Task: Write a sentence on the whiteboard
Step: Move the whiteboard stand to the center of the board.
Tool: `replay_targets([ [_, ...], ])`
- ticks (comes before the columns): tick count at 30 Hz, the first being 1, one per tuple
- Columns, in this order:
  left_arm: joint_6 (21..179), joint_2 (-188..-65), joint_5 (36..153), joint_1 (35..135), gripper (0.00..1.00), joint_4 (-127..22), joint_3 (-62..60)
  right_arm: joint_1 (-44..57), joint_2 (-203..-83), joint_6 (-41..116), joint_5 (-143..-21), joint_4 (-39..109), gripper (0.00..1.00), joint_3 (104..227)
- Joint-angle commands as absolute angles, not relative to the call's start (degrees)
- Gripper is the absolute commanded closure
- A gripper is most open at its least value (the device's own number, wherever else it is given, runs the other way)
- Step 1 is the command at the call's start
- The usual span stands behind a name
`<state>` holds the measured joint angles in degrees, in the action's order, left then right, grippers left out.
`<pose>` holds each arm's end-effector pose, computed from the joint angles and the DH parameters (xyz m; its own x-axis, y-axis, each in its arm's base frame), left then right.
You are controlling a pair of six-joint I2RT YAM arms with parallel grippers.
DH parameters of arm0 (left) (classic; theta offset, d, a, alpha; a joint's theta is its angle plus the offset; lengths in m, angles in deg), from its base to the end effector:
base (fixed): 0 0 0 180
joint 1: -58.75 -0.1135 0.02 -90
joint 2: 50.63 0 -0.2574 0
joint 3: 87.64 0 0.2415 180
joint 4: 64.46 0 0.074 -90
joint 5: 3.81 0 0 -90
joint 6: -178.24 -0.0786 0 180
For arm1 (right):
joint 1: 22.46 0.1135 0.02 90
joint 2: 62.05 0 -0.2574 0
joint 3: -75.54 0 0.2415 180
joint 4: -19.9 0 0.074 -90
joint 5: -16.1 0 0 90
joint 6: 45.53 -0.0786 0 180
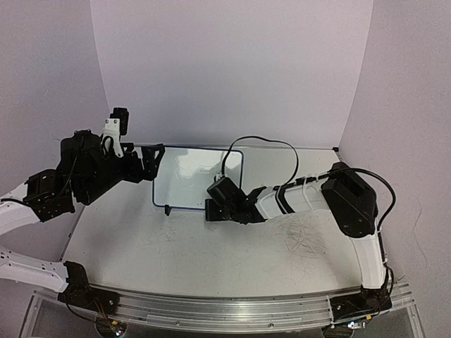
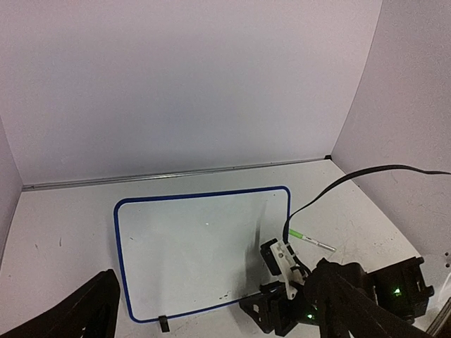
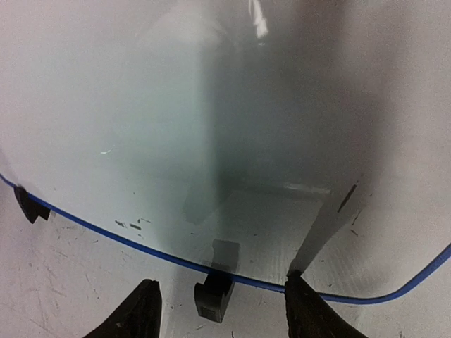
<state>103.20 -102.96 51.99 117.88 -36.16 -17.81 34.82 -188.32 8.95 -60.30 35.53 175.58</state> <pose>0.1557 -0.1744 0.3638 -0.2030 -0.0765 -0.9762 0.3873 0.9094 -0.1518 0.2863 0.4114 0.1139 -0.7137 -0.0661 -0.6973 -0.3790 0.8737 0.3050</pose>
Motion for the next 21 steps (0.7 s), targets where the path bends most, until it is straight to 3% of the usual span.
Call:
replay_targets([
  [1,102.12,-101.29,51.11,117.73,0.01,-38.10,-15.64,35.28,-191.51,6.10,-60.46,38.82,0.46,179.78],
  [4,101.52,-100.92,51.49,117.72,0.01,-38.03,-16.23,35.34,-193.00,6.31,-60.11,39.52,0.53,181.24],
  [12,101.92,-98.95,50.83,117.72,0.01,-37.54,-17.39,36.03,-194.17,7.30,-55.70,42.69,0.60,183.41],
  [21,102.71,-98.77,51.32,117.72,0.01,-37.20,-17.69,35.91,-192.79,9.24,-50.97,43.87,0.89,181.33],
])
